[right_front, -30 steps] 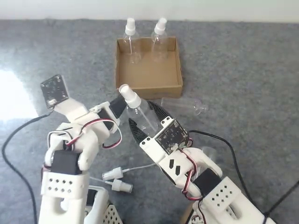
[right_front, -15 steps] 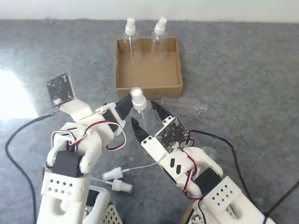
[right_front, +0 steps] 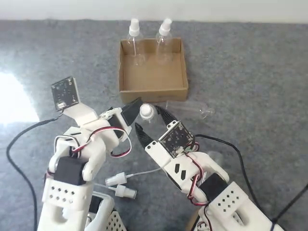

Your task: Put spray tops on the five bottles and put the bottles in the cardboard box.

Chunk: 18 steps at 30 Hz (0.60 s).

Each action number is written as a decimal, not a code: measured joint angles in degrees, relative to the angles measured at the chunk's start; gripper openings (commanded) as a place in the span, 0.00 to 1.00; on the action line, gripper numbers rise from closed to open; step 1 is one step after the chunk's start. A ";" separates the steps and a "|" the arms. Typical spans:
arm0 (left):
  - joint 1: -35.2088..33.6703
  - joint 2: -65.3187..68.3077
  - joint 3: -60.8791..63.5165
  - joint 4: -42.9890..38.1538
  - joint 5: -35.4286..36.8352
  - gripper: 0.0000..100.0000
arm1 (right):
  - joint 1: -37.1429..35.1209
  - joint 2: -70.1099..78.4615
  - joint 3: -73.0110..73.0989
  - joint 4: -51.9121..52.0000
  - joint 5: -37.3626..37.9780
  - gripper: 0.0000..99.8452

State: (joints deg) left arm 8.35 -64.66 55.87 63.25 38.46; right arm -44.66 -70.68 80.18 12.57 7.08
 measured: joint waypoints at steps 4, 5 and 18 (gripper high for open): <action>0.00 0.00 0.00 0.62 0.00 0.29 | 0.00 0.09 0.79 0.00 0.00 0.14; 0.00 0.00 0.09 0.79 0.00 0.29 | 0.00 0.09 0.88 0.00 0.00 0.14; 3.60 -0.18 0.97 1.05 0.00 0.29 | -0.18 0.18 1.14 0.09 0.00 0.14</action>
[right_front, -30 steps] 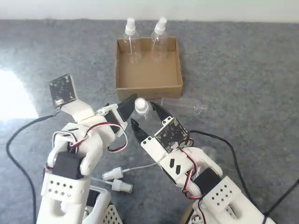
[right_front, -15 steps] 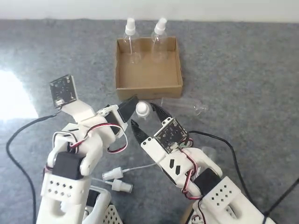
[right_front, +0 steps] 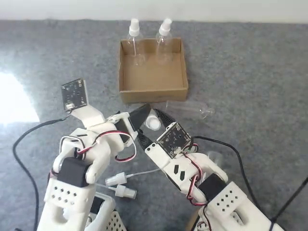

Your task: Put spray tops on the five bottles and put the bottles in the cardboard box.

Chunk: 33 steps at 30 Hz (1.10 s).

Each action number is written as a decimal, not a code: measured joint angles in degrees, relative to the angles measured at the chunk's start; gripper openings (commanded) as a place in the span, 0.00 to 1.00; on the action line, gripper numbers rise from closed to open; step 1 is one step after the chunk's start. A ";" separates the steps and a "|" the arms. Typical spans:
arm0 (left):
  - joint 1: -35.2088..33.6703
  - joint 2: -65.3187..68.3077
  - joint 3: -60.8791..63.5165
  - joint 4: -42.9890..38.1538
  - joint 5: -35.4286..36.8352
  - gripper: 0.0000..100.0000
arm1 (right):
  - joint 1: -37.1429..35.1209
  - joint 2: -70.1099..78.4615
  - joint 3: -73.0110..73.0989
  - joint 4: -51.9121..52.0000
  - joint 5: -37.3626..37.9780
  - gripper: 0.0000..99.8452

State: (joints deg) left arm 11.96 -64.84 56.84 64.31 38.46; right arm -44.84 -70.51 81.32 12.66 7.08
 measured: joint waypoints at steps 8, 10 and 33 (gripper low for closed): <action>0.35 -0.44 0.26 0.00 -0.09 0.29 | -0.09 0.00 0.00 0.00 0.00 0.14; -1.49 -0.44 0.26 0.00 -0.44 0.29 | -0.26 0.00 0.00 0.00 0.00 0.14; -22.15 0.70 5.71 -3.87 -1.05 0.29 | -0.09 -0.26 -3.43 9.58 0.00 0.14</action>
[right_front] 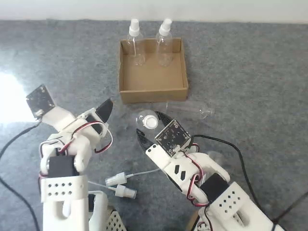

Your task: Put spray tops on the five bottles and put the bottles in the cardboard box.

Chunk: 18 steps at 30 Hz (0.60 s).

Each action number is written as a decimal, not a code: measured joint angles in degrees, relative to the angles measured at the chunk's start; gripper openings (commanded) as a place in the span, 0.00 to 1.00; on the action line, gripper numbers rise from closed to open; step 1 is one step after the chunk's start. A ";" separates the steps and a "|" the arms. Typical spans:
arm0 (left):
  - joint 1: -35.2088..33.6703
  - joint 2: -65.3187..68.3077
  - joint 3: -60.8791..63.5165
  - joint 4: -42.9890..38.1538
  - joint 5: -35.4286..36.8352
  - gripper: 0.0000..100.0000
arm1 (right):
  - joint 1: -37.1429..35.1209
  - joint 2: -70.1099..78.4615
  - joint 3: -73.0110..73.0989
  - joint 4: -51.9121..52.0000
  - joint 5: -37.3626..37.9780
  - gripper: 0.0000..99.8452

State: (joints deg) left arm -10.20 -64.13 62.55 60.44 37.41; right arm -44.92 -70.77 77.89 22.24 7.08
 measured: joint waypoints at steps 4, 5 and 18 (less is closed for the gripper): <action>0.18 0.00 3.08 -4.22 0.00 0.29 | 2.64 0.00 -1.67 0.09 0.00 0.14; 0.18 0.00 3.25 -4.75 0.00 0.29 | 3.69 0.00 -2.20 0.09 0.00 0.14; -3.52 0.00 3.25 -6.42 0.00 0.29 | 8.79 6.59 -13.01 0.09 0.00 0.14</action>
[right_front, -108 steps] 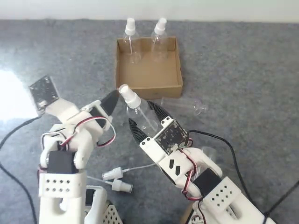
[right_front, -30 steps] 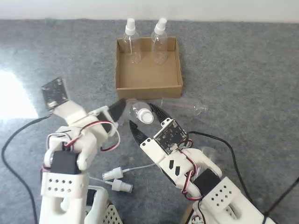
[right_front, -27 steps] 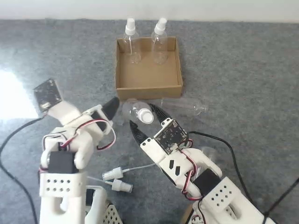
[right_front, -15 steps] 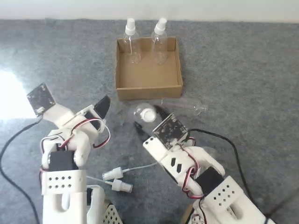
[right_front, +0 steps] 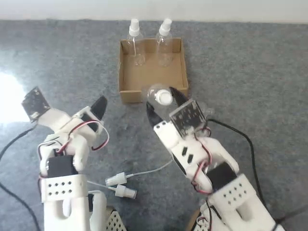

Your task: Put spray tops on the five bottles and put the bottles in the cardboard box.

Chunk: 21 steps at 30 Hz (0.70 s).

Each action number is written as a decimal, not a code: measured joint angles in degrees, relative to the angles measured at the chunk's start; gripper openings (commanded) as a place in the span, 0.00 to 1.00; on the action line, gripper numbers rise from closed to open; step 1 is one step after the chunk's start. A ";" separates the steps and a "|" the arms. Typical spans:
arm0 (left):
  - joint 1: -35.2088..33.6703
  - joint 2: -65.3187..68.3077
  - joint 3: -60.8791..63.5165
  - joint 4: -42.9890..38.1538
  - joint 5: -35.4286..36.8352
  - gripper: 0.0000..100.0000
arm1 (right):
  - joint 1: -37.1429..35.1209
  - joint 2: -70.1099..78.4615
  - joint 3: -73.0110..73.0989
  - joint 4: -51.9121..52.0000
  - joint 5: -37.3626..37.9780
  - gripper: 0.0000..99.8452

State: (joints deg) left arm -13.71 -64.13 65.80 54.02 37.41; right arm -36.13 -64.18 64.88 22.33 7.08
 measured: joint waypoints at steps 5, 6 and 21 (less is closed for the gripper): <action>-3.08 0.00 0.88 -1.76 0.18 0.29 | 2.11 12.22 -8.18 0.00 0.00 0.14; -3.16 0.00 0.97 -1.85 0.09 0.29 | 2.37 14.77 -9.85 0.00 0.00 0.14; -3.34 0.00 0.97 -1.93 0.00 0.29 | 5.63 46.15 -32.62 0.00 0.00 0.14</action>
State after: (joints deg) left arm -17.05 -64.13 66.77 52.09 37.41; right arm -30.51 -18.02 32.26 22.33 7.08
